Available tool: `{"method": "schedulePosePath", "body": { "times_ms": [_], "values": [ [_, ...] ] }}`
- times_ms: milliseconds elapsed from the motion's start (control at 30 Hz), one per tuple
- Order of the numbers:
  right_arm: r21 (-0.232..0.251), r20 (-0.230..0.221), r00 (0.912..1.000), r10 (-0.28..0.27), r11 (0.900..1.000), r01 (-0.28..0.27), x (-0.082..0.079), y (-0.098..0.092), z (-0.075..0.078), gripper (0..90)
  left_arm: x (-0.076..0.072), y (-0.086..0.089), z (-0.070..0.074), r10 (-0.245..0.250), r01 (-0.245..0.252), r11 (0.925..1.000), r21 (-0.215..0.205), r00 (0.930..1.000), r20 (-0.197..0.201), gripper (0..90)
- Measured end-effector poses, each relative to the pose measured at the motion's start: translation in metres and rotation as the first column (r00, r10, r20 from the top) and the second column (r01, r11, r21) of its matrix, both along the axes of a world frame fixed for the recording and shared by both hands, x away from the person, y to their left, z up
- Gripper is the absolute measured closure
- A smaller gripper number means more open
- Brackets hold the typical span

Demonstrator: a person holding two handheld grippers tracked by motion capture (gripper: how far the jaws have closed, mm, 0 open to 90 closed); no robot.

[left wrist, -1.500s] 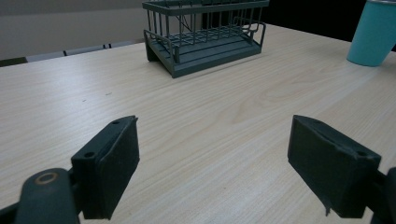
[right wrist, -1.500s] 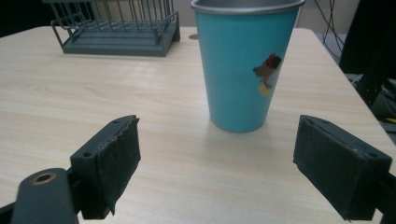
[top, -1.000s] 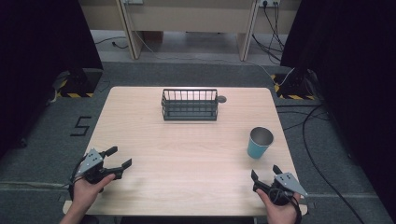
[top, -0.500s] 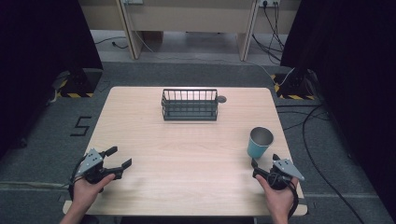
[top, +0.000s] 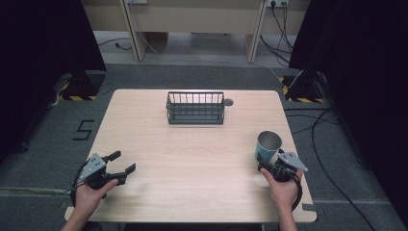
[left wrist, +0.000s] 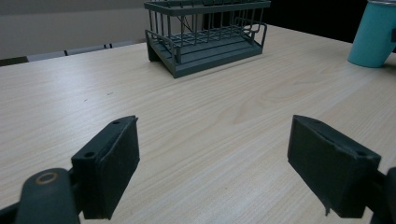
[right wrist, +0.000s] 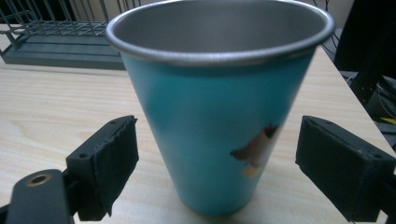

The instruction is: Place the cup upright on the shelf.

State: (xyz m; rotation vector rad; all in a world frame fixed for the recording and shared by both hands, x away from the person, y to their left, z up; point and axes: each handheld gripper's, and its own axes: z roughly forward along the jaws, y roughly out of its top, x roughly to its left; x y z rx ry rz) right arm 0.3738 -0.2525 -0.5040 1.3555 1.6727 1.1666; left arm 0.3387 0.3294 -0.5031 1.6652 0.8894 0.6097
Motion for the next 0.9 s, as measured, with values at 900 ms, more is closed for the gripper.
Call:
{"method": "schedulePosePath", "body": {
  "times_ms": [900],
  "values": [
    [0.007,0.054,0.9985,0.015,1.0,-0.015,0.014,0.006,0.002,18.5,0.0,0.0,0.0,-0.006,0.006,1.0,-0.002,1.0,0.001,16.5]
  ]
}}
